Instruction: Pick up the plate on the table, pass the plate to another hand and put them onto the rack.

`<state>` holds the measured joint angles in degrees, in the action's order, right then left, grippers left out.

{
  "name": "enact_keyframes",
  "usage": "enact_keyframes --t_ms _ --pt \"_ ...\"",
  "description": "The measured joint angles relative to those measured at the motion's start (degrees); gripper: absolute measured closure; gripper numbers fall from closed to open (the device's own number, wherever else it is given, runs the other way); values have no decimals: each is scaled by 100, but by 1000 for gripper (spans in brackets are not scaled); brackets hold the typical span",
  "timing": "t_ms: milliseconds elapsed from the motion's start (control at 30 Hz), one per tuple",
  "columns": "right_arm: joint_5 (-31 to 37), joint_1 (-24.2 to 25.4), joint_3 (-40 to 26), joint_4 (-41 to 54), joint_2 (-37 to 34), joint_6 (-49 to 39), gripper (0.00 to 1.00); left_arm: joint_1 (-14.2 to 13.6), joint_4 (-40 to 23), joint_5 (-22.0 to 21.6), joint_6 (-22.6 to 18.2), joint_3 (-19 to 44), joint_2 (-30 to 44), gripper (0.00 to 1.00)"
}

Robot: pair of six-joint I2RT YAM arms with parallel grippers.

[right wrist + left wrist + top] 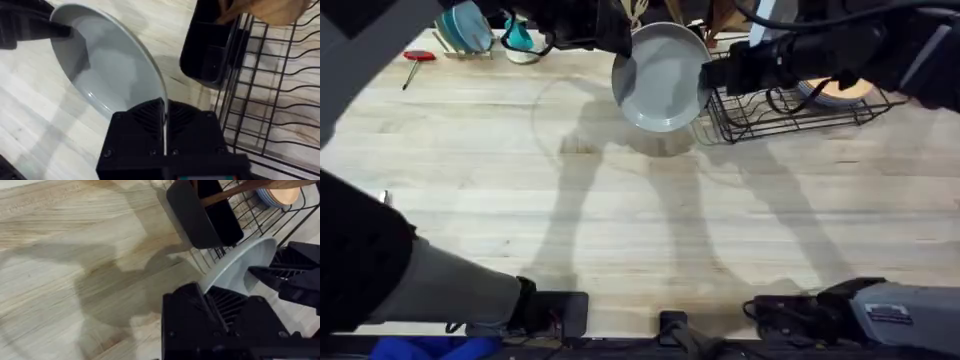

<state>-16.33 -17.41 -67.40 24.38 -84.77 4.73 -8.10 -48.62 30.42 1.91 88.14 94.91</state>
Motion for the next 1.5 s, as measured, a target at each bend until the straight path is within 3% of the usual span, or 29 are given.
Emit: enact_keyframes --t_ms 333,533,633,767,800,1133,1500 --pt "-1 2 0 -59 0 0 971 0 2 -20 -9 0 0 937" --pt "1 0 0 -230 0 -7 971 4 0 50 10 0 0 638" --pt "3 0 0 -306 0 -7 971 4 0 79 0 0 0 420" --pt "3 0 0 -389 0 -103 971 4 0 113 24 0 0 46" --pt "3 0 0 -420 0 -161 971 4 -2 115 25 0 1 17" --pt "273 0 0 -553 7 -725 971 180 154 109 22 0 -52 7" --pt "1006 59 0 -551 598 -1357 974 588 348 113 20 18 -854 7"
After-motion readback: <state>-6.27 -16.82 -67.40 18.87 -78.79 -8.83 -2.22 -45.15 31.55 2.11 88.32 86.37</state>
